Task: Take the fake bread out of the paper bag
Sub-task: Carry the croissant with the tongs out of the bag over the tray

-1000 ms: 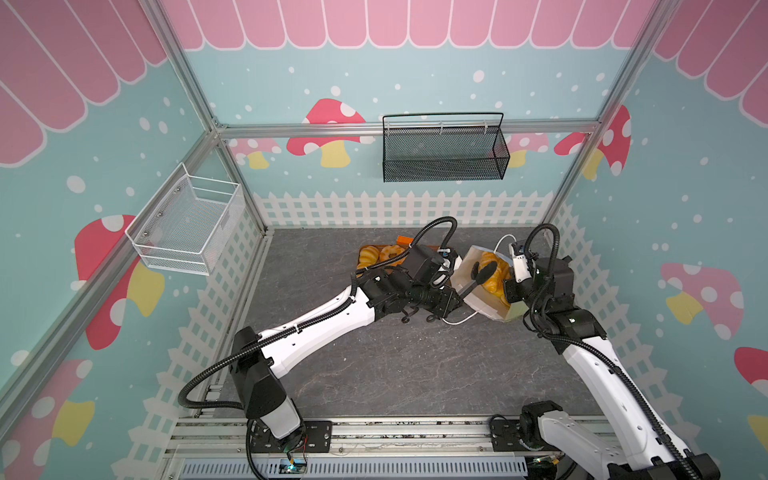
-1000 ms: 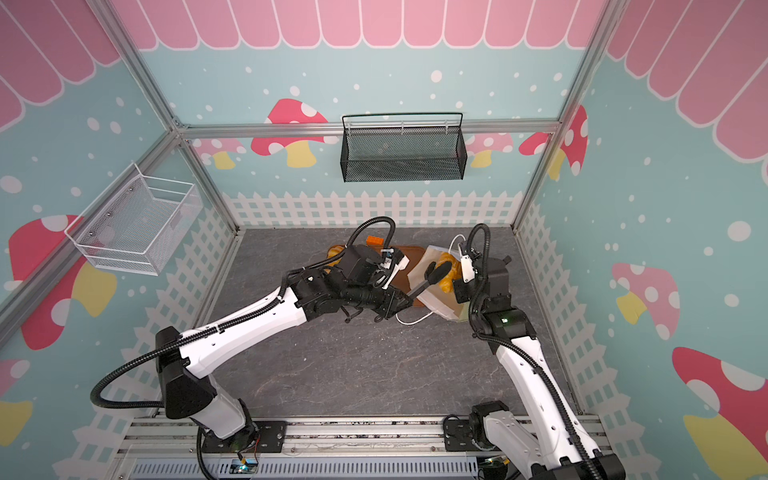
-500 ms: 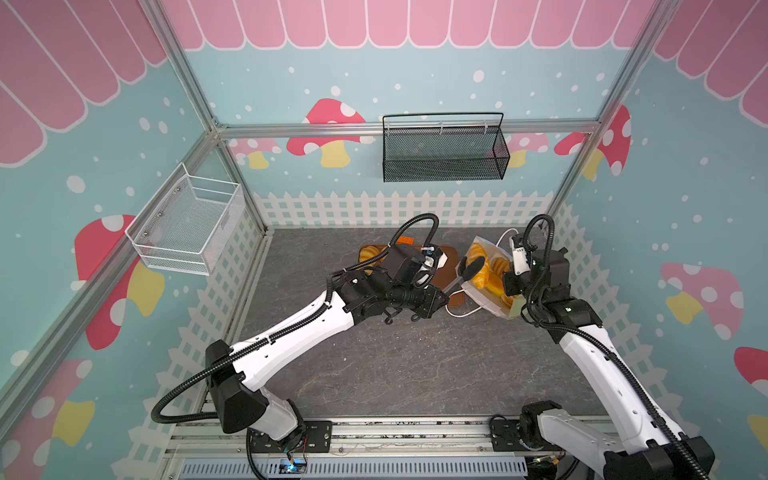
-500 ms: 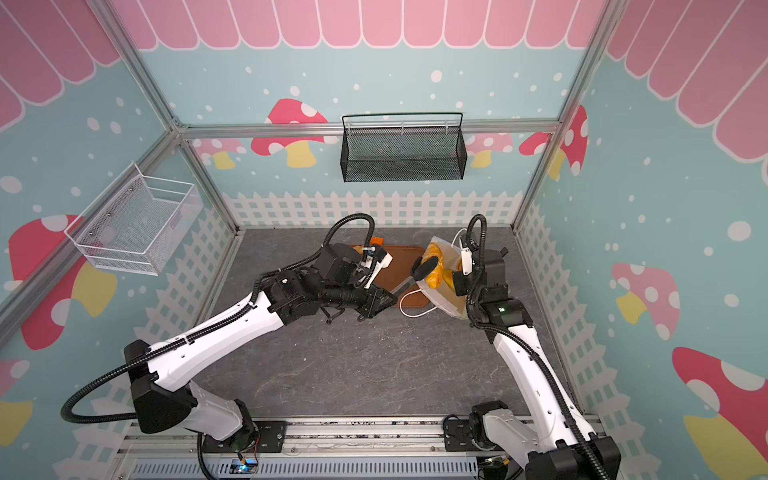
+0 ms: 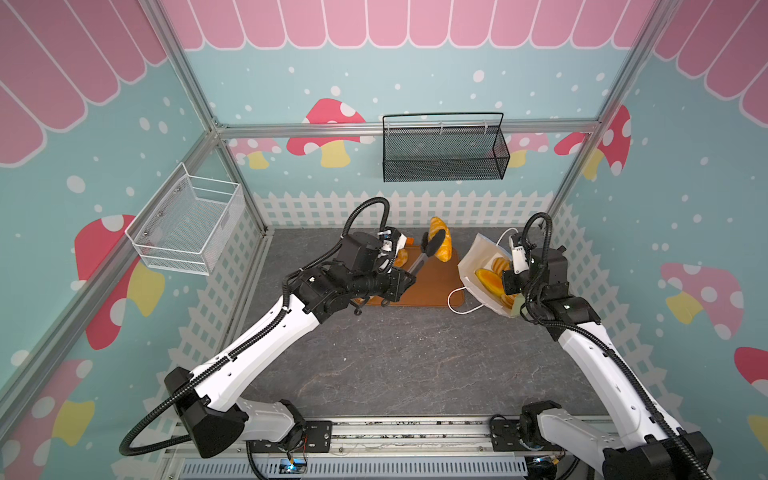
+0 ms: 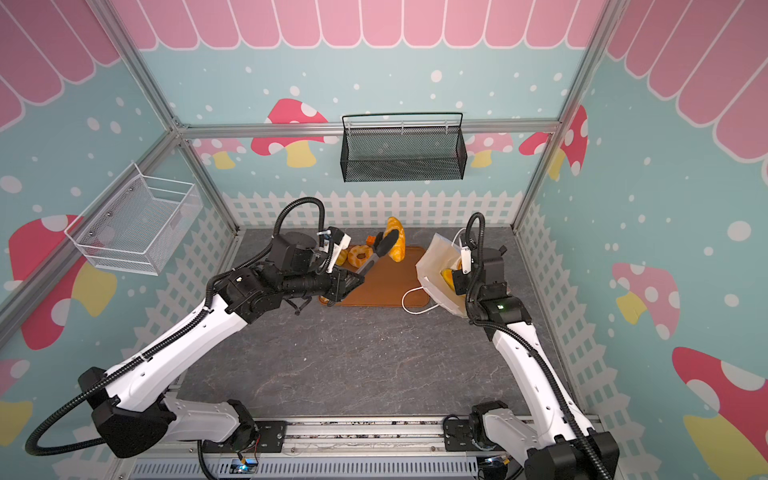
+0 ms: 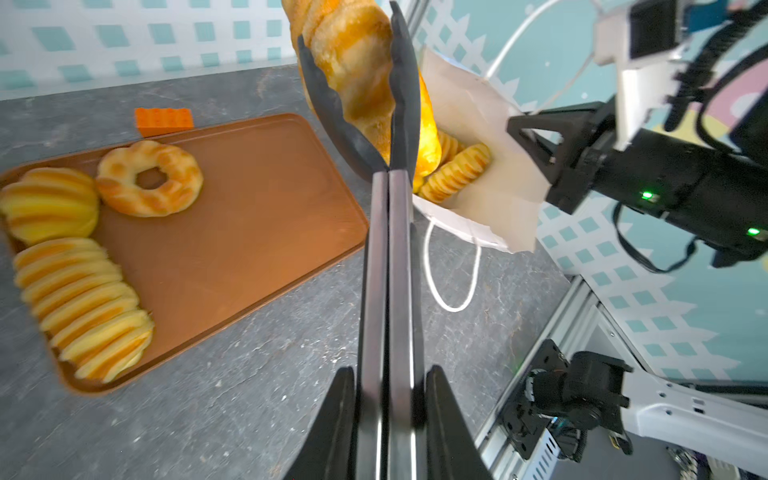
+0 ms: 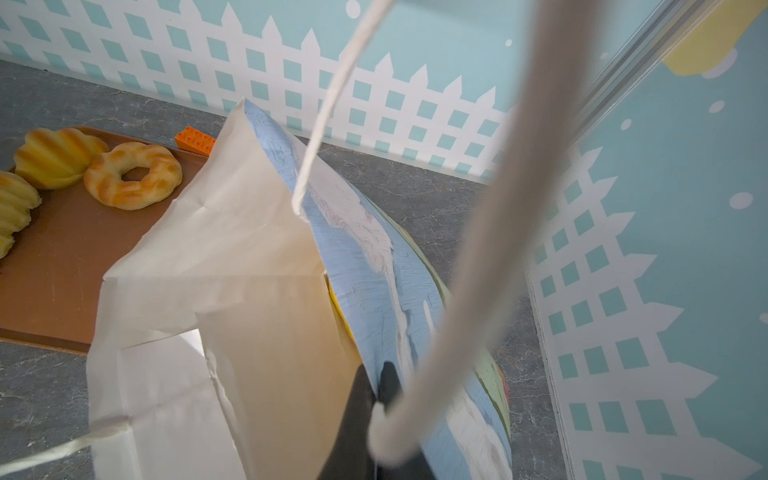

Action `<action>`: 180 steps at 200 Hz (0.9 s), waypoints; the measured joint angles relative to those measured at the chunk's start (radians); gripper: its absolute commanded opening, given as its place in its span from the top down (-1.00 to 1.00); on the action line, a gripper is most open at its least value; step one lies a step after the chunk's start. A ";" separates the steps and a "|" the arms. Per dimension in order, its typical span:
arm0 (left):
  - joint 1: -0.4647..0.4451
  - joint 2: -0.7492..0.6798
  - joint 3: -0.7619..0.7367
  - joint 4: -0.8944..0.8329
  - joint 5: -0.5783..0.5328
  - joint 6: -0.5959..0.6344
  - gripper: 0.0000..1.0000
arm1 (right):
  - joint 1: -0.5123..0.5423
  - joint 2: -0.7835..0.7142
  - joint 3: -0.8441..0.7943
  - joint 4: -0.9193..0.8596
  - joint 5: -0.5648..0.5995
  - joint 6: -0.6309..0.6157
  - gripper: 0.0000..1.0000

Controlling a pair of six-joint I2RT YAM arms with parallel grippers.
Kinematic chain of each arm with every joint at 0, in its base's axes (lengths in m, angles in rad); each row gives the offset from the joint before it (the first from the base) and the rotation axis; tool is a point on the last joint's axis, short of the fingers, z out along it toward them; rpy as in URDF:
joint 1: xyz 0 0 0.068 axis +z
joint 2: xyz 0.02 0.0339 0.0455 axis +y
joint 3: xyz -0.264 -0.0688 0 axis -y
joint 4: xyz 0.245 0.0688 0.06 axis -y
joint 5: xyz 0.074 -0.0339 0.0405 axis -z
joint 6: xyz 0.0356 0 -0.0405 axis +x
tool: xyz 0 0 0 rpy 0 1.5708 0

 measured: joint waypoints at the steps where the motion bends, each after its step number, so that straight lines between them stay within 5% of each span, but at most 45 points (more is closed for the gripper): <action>1: 0.003 0.000 -0.002 0.000 0.000 0.000 1.00 | 0.000 0.000 0.000 0.000 0.000 0.000 1.00; 59: 0.153 0.043 -0.157 0.006 -0.018 0.016 1.00 | 0.000 -0.007 0.000 -0.001 -0.022 -0.004 1.00; 180: 0.098 0.203 -0.186 0.039 -0.169 0.014 1.00 | 0.000 -0.030 0.000 -0.012 -0.045 -0.024 1.00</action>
